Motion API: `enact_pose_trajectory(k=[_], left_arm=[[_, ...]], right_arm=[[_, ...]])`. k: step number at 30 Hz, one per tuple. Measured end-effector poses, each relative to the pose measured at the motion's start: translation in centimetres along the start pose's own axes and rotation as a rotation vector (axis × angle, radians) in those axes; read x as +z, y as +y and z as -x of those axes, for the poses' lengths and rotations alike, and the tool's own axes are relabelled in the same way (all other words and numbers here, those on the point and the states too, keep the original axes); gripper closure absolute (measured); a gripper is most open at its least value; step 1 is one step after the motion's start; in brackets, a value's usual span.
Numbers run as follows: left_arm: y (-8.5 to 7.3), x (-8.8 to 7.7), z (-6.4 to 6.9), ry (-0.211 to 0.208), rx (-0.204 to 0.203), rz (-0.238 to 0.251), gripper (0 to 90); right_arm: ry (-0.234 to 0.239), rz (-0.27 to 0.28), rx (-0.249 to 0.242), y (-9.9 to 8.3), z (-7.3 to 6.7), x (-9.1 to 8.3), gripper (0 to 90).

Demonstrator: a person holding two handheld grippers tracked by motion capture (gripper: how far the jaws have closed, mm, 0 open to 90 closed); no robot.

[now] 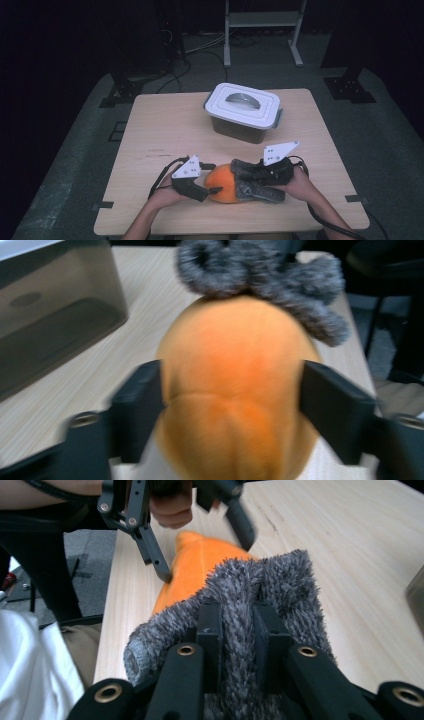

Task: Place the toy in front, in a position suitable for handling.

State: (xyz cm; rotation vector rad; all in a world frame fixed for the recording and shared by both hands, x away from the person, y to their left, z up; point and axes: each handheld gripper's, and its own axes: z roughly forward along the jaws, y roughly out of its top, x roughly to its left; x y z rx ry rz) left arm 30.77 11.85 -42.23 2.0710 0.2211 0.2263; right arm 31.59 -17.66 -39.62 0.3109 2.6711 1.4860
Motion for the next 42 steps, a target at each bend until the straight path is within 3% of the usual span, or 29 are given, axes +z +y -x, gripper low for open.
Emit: enact_pose_trajectory(k=[2,4,8,12,14,16,22,24,27,31,32,34,37,40,42], left_arm=[[-0.2,0.4,-0.1,-0.021,-0.019,-0.013,18.9],[-0.3,0.7,0.1,-0.041,-0.015,-0.008,26.8],[0.4,0.6,0.7,0.025,0.079,-0.006,45.7],[1.0,0.7,1.4,0.079,0.207,0.013,50.2],[1.1,0.8,1.4,0.09,0.24,0.013,50.0],[0.7,0.7,1.1,0.088,0.236,0.007,48.2],[-0.7,-0.1,-0.6,0.048,0.083,0.025,40.5],[-0.7,0.0,-0.7,0.029,0.05,0.018,34.2],[-0.4,0.0,-0.6,0.009,0.015,-0.002,19.8],[-0.1,0.4,-0.6,-0.026,-0.024,-0.017,17.4],[-0.1,0.6,-0.5,-0.029,-0.016,-0.022,19.0],[0.0,0.6,-0.1,0.005,0.045,-0.031,32.1],[0.4,0.4,0.4,0.065,0.129,-0.022,43.3],[0.8,0.3,0.6,0.11,0.174,0.025,47.1],[0.9,0.5,0.7,0.125,0.2,0.02,46.9]], right_arm=[[0.014,-0.003,0.011,-0.4,0.1,-0.3,75.6],[0.007,-0.013,0.018,-0.8,0.2,-0.7,75.6],[-0.005,-0.014,0.011,-0.2,0.2,-1.2,75.9],[-0.006,0.024,-0.022,1.5,0.3,-1.2,76.0],[-0.003,0.035,-0.034,2.3,0.3,-1.0,75.9],[-0.006,0.019,-0.051,2.7,0.3,-0.3,75.9],[-0.005,0.021,0.012,0.9,1.3,0.1,75.8],[-0.004,0.033,0.037,0.1,1.3,0.0,75.8],[-0.003,0.039,0.044,-0.5,0.8,0.3,75.9],[0.021,0.028,0.018,-0.4,-0.1,0.8,76.0],[0.023,0.02,0.013,-0.3,-0.4,0.9,75.9],[0.017,0.011,0.001,-0.1,-0.6,0.9,75.9],[0.005,0.018,-0.006,0.4,-0.6,0.7,76.0],[-0.013,0.05,-0.015,1.3,-0.5,0.3,76.0],[-0.016,0.078,-0.022,2.0,-0.4,0.5,76.0]])
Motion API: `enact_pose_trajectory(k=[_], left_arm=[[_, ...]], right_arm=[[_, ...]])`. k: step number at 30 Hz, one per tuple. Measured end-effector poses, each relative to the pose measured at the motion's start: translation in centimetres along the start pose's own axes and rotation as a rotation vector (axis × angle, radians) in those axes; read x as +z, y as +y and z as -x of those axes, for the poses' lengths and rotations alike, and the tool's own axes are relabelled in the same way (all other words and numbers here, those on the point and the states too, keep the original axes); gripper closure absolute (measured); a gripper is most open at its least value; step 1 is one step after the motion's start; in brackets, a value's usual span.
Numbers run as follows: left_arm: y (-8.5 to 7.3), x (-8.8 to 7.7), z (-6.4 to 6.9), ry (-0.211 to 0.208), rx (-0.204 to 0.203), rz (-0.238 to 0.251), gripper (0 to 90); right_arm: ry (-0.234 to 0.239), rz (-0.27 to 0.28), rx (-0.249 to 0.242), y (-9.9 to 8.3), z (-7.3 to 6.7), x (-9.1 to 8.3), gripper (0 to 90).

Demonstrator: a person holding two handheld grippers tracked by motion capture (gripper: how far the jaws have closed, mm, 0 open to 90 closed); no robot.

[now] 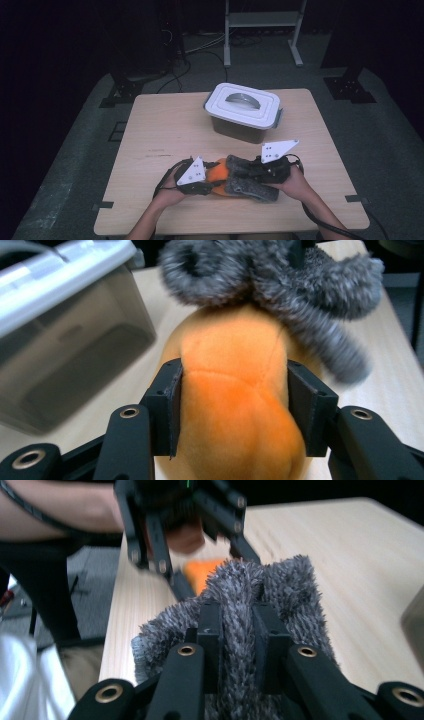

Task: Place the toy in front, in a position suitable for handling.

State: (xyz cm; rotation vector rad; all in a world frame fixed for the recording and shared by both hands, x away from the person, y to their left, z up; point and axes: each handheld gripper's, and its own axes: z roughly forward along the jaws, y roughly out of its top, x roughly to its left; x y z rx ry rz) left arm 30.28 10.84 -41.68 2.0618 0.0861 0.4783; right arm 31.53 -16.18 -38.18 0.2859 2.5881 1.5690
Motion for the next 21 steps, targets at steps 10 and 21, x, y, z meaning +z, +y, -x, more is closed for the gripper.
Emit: enact_pose_trajectory(k=[10,21], left_arm=[[-2.4,-1.1,-1.1,-0.043,-0.139,-0.021,44.0],[-2.5,-1.6,-1.3,-0.12,-0.216,-0.018,26.6]], right_arm=[[-0.027,-0.05,0.056,-3.0,0.8,0.1,75.8],[-0.024,-0.033,0.078,-3.3,0.9,-0.2,75.5]])
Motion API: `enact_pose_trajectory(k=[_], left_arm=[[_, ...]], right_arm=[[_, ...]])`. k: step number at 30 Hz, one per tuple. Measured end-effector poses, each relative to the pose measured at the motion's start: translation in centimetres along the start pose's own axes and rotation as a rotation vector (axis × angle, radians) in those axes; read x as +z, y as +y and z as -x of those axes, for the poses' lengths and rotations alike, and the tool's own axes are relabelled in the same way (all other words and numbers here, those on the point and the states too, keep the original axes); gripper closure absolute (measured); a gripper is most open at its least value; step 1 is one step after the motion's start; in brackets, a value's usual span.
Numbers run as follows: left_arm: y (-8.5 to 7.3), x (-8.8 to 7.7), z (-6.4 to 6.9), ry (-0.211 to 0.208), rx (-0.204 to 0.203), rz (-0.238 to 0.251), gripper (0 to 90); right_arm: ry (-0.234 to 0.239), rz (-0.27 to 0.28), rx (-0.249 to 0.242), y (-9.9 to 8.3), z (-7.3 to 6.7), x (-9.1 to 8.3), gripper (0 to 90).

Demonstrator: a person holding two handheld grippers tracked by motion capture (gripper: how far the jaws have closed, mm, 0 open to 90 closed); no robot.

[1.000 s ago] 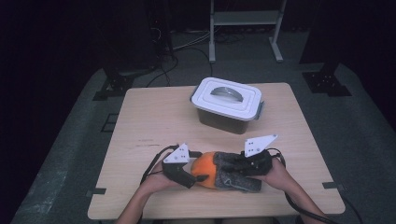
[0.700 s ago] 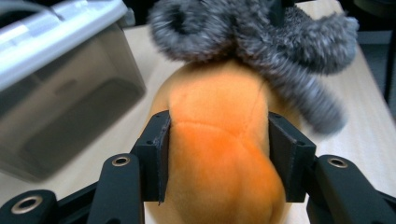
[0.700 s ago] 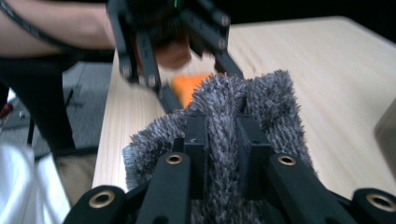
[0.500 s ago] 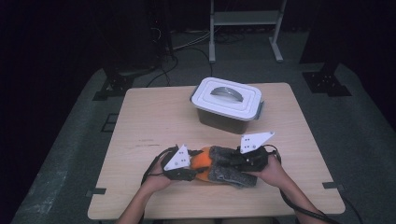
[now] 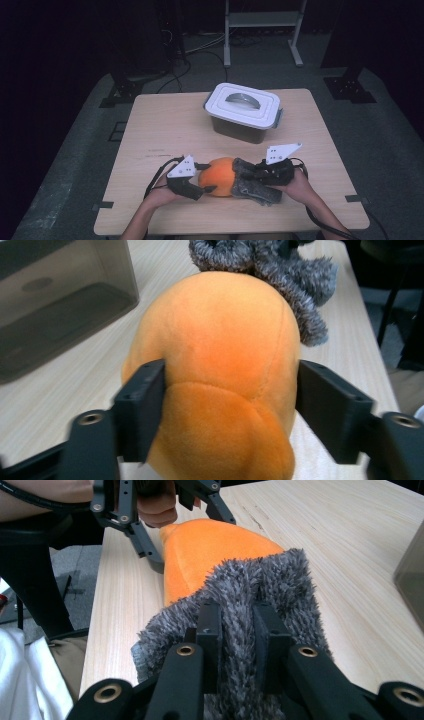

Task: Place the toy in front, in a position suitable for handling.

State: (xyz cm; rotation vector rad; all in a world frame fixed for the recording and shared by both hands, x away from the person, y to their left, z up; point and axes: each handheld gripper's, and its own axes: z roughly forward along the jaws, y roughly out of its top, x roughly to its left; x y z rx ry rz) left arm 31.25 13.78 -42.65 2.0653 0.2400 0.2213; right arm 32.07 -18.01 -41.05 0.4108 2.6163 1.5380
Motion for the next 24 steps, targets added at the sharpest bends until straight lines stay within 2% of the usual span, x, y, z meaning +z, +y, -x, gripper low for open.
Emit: enact_pose_trajectory(k=[4,6,9,11,13,14,16,18,19,22,24], left_arm=[[0.6,-0.3,-0.5,0.011,-0.068,0.049,18.1],[0.9,-0.3,-0.7,0.007,-0.11,0.065,17.0],[0.9,0.0,-0.9,0.015,-0.128,0.049,17.7],[0.6,0.3,-0.9,-0.009,-0.135,0.035,23.8],[0.4,0.7,-0.6,-0.009,-0.115,0.021,31.1],[0.4,0.8,-0.6,-0.008,-0.122,0.019,33.9],[0.6,0.9,-0.4,0.007,-0.109,0.015,38.5],[0.8,1.1,0.0,0.032,-0.07,0.019,44.3],[0.9,1.2,0.3,0.048,-0.037,0.017,47.3],[1.6,1.5,1.2,0.111,0.039,0.032,52.8],[1.9,1.4,1.2,0.152,0.062,0.062,54.4]], right_arm=[[0.021,-0.021,-0.008,-0.5,-0.1,0.4,75.4],[0.023,-0.02,-0.005,-0.6,-0.2,0.4,75.1],[0.024,-0.021,-0.004,-0.6,-0.1,0.4,75.0],[0.022,-0.023,-0.003,-0.6,0.0,0.4,75.0],[0.02,-0.028,-0.003,-0.3,0.0,0.3,75.1],[0.012,-0.024,-0.007,-0.1,0.0,0.2,75.0],[0.008,-0.012,-0.004,0.3,0.1,0.2,74.9],[0.011,0.007,-0.006,0.9,0.2,0.2,74.9],[0.015,0.019,-0.009,1.3,0.2,0.3,74.9],[0.02,0.031,-0.024,2.3,0.1,0.7,74.9],[0.005,0.031,-0.032,2.9,0.3,0.9,74.9]])
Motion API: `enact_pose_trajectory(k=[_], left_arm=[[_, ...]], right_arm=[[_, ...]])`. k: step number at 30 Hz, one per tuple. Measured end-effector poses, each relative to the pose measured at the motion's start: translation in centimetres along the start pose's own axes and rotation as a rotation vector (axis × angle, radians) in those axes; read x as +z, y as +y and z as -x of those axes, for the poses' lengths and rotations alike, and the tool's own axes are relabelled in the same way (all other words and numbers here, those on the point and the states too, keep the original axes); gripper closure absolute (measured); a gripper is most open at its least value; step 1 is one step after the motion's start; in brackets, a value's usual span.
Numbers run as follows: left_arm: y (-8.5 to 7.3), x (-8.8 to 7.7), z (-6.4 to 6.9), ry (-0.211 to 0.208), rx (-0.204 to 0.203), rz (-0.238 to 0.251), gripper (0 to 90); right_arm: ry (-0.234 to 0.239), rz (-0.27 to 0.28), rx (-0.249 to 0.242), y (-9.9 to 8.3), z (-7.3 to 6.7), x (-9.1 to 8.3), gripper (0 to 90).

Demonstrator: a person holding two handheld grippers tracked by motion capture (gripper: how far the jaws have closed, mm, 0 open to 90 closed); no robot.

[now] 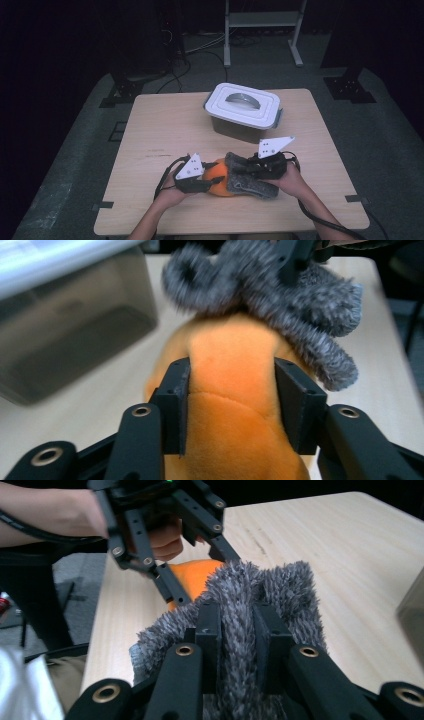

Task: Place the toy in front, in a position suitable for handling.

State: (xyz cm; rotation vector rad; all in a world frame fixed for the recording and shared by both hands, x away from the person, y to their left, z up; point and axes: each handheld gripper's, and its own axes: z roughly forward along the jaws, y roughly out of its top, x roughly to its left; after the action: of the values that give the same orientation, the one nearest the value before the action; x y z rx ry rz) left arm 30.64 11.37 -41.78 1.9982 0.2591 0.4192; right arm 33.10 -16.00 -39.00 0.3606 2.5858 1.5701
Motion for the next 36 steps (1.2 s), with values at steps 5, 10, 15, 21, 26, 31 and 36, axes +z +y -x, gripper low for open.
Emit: enact_pose_trajectory(k=[5,10,15,21,26,31,36], left_arm=[[-0.8,-0.1,-0.8,0.01,-0.009,0.013,53.8],[-1.5,-0.7,-1.8,-0.097,-0.104,-0.016,38.1],[-1.5,-0.8,-2.3,-0.096,-0.198,-0.041,20.0],[-1.8,-0.4,-2.0,-0.12,-0.161,-0.065,28.2],[-2.0,-0.6,-1.7,-0.133,-0.092,-0.091,32.1],[-2.5,-0.9,-2.2,-0.15,-0.09,-0.092,32.3],[-2.6,-0.8,-2.1,-0.154,-0.09,-0.081,32.4]], right_arm=[[-0.011,0.001,0.02,0.0,0.9,-0.2,74.9],[0.011,-0.042,0.053,-2.0,1.3,0.4,74.8],[0.016,-0.059,0.057,-2.8,0.6,0.0,74.8],[0.035,-0.014,0.011,-1.3,-0.4,-0.4,74.9],[0.023,-0.048,-0.026,-0.6,-0.5,0.3,74.9],[0.003,-0.079,0.021,-2.9,0.3,0.2,74.9],[-0.022,-0.096,0.074,-4.4,1.0,-1.0,74.9]])
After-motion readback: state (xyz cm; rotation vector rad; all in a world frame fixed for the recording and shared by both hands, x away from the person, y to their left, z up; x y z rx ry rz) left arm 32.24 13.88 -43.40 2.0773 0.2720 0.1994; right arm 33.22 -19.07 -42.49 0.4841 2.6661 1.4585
